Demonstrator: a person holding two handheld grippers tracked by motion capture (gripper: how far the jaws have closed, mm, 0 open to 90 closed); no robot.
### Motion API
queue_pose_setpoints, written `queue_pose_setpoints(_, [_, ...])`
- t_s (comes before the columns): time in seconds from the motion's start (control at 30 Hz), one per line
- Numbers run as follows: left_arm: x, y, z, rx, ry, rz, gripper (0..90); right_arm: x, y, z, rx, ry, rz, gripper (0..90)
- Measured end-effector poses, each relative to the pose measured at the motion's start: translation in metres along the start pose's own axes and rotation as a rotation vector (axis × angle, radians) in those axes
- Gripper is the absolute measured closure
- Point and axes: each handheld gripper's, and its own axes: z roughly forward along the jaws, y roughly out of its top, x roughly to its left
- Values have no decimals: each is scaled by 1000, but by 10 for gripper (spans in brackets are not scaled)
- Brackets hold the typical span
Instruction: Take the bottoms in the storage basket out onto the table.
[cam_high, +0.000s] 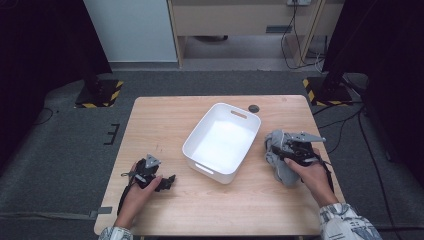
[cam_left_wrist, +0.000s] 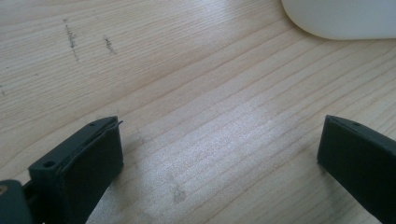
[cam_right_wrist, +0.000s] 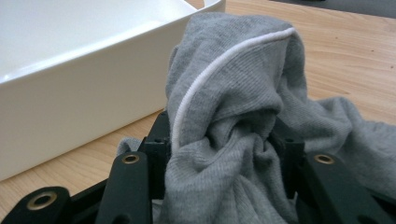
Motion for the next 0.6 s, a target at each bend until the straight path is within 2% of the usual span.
queue_pose_setpoints(0.23, [0, 0, 0, 0, 0, -1, 0, 4, -10, 3, 29, -5, -16, 452])
queue_pose_setpoints(0.43, [0, 0, 0, -1, 0, -1, 0, 11, -20, 8, 33, -28, -33, 383])
queue_pose_setpoints(0.6, [0, 0, 0, -1, 0, 0, 0, 17, -22, 11, 58, -43, -59, 324])
